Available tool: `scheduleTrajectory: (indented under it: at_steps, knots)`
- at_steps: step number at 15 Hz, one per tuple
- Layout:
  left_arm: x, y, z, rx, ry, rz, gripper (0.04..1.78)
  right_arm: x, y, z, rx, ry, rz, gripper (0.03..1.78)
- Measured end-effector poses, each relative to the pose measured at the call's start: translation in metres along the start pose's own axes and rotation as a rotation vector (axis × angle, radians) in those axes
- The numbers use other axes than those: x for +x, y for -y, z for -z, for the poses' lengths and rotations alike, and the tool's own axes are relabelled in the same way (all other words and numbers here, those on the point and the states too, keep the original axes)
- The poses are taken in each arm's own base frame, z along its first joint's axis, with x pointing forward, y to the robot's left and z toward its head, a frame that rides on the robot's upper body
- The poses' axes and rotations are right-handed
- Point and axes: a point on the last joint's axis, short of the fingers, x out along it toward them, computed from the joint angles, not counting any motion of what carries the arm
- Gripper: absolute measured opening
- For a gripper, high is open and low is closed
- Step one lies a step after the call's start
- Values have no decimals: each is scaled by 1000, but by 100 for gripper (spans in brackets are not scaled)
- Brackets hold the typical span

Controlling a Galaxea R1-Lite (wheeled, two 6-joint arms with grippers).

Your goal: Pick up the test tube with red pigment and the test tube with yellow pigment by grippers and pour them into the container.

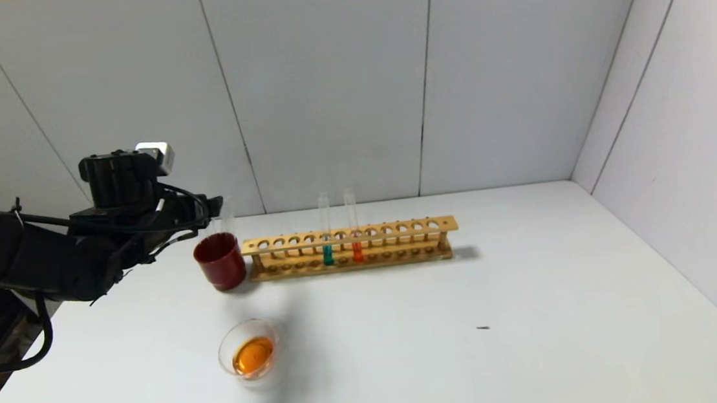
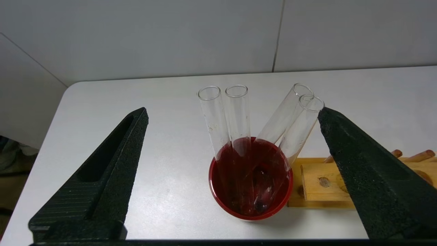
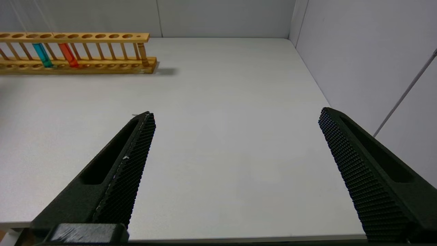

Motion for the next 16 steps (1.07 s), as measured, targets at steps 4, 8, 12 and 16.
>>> scheduleTrajectory:
  at_steps: [4,8,12,16]
  knots:
    - [-21,-4,-22,-3,23,0,175,0,0,0,0,0,0,175]
    - [-73,-14,-57,-10,74,0,175,0,0,0,0,0,0,175]
    - [-166,-31,-87,-9,144,0,175,0,0,0,0,0,0,175]
    - [-280,-52,-75,-16,230,8,175,0,0,0,0,0,0,175]
